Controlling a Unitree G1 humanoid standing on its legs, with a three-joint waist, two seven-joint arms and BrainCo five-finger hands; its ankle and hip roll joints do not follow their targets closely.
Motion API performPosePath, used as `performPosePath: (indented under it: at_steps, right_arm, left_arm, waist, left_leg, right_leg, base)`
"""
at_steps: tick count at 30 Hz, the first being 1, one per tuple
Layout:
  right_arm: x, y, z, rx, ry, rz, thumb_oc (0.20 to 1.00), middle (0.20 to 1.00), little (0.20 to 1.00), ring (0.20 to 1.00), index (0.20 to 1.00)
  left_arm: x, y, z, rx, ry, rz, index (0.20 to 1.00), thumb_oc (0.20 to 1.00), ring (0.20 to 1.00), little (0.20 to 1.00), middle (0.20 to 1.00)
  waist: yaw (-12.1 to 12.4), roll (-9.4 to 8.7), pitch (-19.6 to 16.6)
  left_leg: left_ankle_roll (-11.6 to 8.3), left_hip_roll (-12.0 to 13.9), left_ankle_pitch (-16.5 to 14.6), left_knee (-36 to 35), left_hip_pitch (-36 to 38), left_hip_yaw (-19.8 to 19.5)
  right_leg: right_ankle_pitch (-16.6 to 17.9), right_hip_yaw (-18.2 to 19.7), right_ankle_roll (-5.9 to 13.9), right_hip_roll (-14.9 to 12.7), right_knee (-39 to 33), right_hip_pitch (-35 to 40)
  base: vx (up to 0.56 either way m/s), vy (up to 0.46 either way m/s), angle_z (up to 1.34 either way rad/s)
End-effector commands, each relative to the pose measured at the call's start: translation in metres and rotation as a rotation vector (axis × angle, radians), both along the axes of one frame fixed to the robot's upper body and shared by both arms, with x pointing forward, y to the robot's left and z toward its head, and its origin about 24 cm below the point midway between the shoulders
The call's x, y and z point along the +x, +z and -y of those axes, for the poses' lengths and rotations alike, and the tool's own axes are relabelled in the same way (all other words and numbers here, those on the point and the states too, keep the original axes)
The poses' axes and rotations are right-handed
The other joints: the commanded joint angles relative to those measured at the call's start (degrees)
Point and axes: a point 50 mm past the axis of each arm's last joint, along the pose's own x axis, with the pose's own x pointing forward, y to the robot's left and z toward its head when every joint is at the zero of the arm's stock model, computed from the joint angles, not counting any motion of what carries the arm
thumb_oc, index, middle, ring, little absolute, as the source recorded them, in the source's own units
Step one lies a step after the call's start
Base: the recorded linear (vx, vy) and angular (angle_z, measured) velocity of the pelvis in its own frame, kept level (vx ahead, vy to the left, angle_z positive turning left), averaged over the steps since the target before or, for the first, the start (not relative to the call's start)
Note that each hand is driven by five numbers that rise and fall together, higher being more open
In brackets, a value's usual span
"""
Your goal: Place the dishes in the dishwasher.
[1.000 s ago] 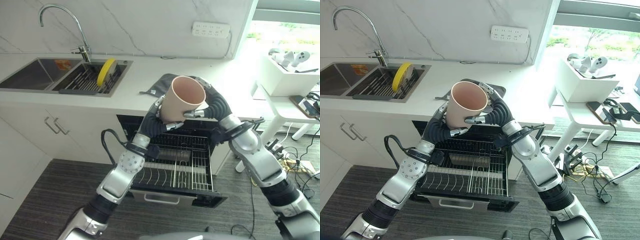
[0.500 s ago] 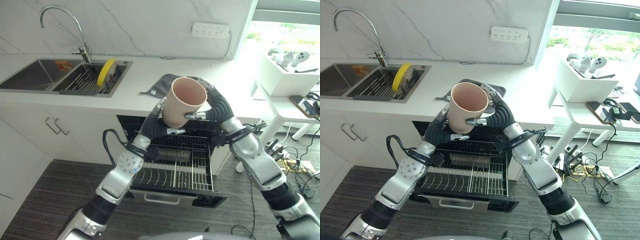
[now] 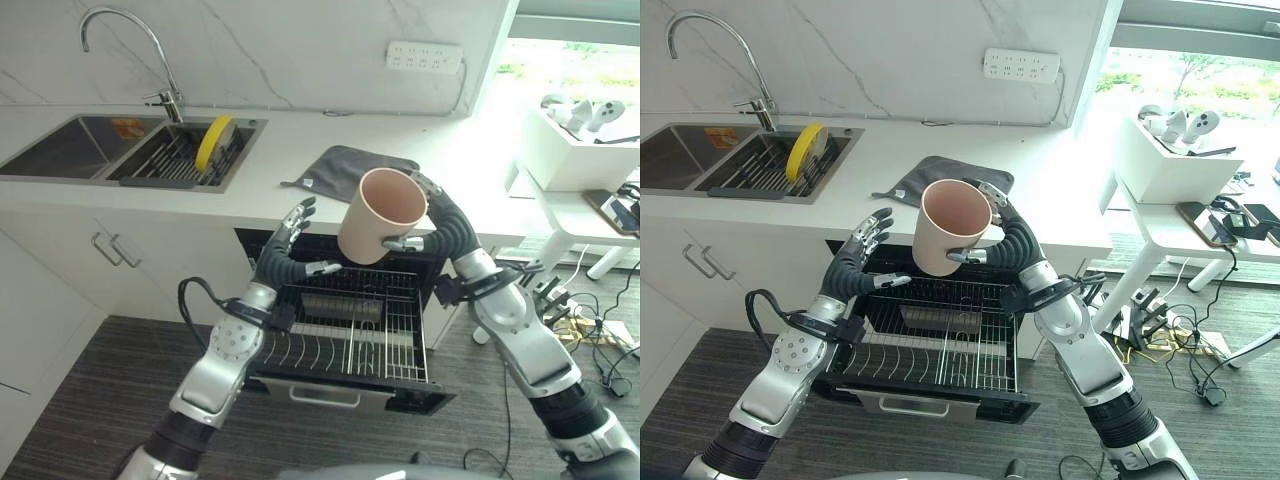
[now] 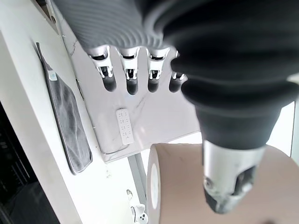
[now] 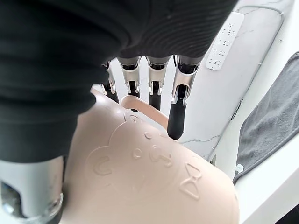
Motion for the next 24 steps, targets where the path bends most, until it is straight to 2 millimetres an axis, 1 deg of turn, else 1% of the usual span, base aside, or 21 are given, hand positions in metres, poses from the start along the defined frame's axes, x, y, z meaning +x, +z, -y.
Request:
performPosePath:
  at_steps: [1,4,6,9,10,11,12,16,17,20,21,22,24]
  right_arm:
    - [-0.007,0.04,0.005,0.046,-0.003,0.226,0.2,0.2,0.2,0.2,0.2]
    - [-0.005,0.039,0.009,0.044,-0.02,0.22,0.2,0.2,0.2,0.2,0.2]
    - [-0.006,0.037,0.013,0.034,-0.034,0.218,0.2,0.2,0.2,0.2,0.2]
    - [-0.008,0.034,0.02,0.012,-0.058,0.216,0.2,0.2,0.2,0.2,0.2]
    - [-0.009,0.033,0.021,0.01,-0.061,0.215,0.2,0.2,0.2,0.2,0.2]
    - [-0.012,0.03,0.026,-0.004,-0.071,0.214,0.2,0.2,0.2,0.2,0.2]
    - [-0.012,0.03,0.026,-0.004,-0.071,0.214,0.2,0.2,0.2,0.2,0.2]
    - [-0.02,0.02,0.045,-0.038,-0.121,0.163,0.2,0.2,0.2,0.2,0.2]
    - [-0.021,0.019,0.047,-0.036,-0.132,0.156,0.2,0.2,0.2,0.2,0.2]
    - [-0.023,0.016,0.055,-0.019,-0.165,0.138,0.2,0.2,0.2,0.2,0.2]
    - [-0.023,0.015,0.058,-0.015,-0.175,0.136,0.2,0.2,0.2,0.2,0.2]
    - [-0.024,0.016,0.062,-0.014,-0.189,0.143,0.2,0.2,0.2,0.2,0.2]
    - [-0.024,0.023,0.067,-0.023,-0.209,0.182,0.2,0.2,0.2,0.2,0.2]
  left_arm:
    - [0.0,0.038,-0.002,-0.032,-0.004,0.202,1.0,1.0,1.0,1.0,1.0]
    - [0.001,0.037,-0.011,-0.034,0.055,0.2,1.0,1.0,1.0,1.0,1.0]
    - [0.001,0.036,-0.021,-0.034,0.107,0.195,1.0,1.0,1.0,1.0,1.0]
    - [-0.002,0.034,-0.034,-0.02,0.156,0.192,1.0,1.0,1.0,1.0,1.0]
    - [-0.003,0.034,-0.036,-0.019,0.161,0.191,1.0,1.0,1.0,1.0,1.0]
    - [-0.006,0.034,-0.041,-0.014,0.179,0.195,1.0,1.0,1.0,1.0,1.0]
    - [-0.006,0.034,-0.041,-0.014,0.179,0.195,1.0,1.0,1.0,1.0,1.0]
    - [-0.017,0.034,-0.067,-0.003,0.249,0.187,1.0,1.0,1.0,1.0,1.0]
    - [-0.018,0.033,-0.07,-0.004,0.257,0.181,1.0,1.0,1.0,1.0,1.0]
    - [-0.021,0.032,-0.076,0.005,0.274,0.174,1.0,1.0,1.0,1.0,1.0]
    - [-0.022,0.032,-0.078,0.008,0.277,0.175,1.0,1.0,1.0,1.0,1.0]
    - [-0.024,0.035,-0.081,0.014,0.274,0.187,1.0,1.0,1.0,1.0,1.0]
    - [-0.024,0.042,-0.081,0.027,0.262,0.234,1.0,1.0,1.0,1.0,1.0]
  waist:
    - [1.0,-0.94,0.06]
    - [1.15,-0.95,0.04]
    - [1.18,-0.95,0.02]
    - [1.32,-0.93,0.05]
    - [1.33,-0.92,0.02]
    - [1.41,-0.91,0.05]
    - [1.41,-0.91,0.05]
    - [0.98,-0.82,0.42]
    - [0.88,-0.8,0.53]
    - [0.71,-0.62,1.07]
    - [0.68,-0.5,1.52]
    - [0.69,-0.48,2.55]
    - [0.49,-0.6,5.62]
  left_leg:
    - [4.21,-0.87,-5.2,0.1,-0.31,3.17]
    - [4.18,-0.89,-5.2,0.1,-0.3,2.9]
    - [4.14,-0.88,-5.21,0.1,-0.24,2.91]
    - [4.0,-0.75,-5.16,0.1,-0.2,2.92]
    - [3.98,-0.74,-5.15,0.1,-0.21,2.92]
    - [3.92,-0.72,-5.06,0.1,-0.34,2.86]
    - [3.92,-0.72,-5.06,0.1,-0.34,2.86]
    - [3.86,-0.48,-4.96,0.1,-0.2,2.82]
    - [3.91,-0.42,-4.89,0.1,-0.16,2.83]
    - [4.04,-0.21,-4.34,0.1,-0.03,2.2]
    - [4.1,-0.2,-3.93,0.3,0.1,1.76]
    - [4.05,-0.27,-4.33,2.85,-0.8,1.15]
    - [3.34,-0.58,-6.94,12.42,-6.06,-0.76]
  right_leg:
    - [-11.6,0.32,3.23,-2.53,0.52,6.67]
    - [-11.64,0.39,3.14,-2.46,0.52,6.67]
    - [-11.72,0.43,3.11,-2.43,0.52,6.74]
    - [-11.81,0.3,3.05,-2.46,0.52,6.81]
    - [-11.84,0.26,3.04,-2.47,0.52,6.82]
    - [-11.88,0.08,3.06,-2.49,0.52,6.87]
    - [-11.88,0.08,3.06,-2.49,0.52,6.87]
    - [-12.39,0.1,2.83,-2.16,1.24,7.0]
    - [-12.78,0.21,2.74,-2.04,1.87,6.88]
    - [-14.73,1.09,2.13,-1.45,5.25,5.89]
    - [-15.73,1.65,1.84,-1.18,7.38,5.16]
    - [-17.24,2.34,1.42,-1.0,10.8,3.89]
    - [-19.57,3.65,0.91,-1.69,18.13,-0.41]
  base:
    - [0.0,0.0,0.0]
    - [0.0,0.0,0.0]
    - [0.0,0.0,0.0]
    - [0.0,0.0,0.0]
    - [0.01,-0.006,0.05]
    - [0.01,-0.004,0.09]
    - [0.03,-0.019,0.13]
    - [0.06,-0.026,0.08]
    - [0.09,-0.022,0.01]
    - [0.07,-0.028,0.01]
    - [0.06,-0.042,0.03]
    - [0.01,-0.054,0.03]
    - [-0.09,-0.054,0.04]
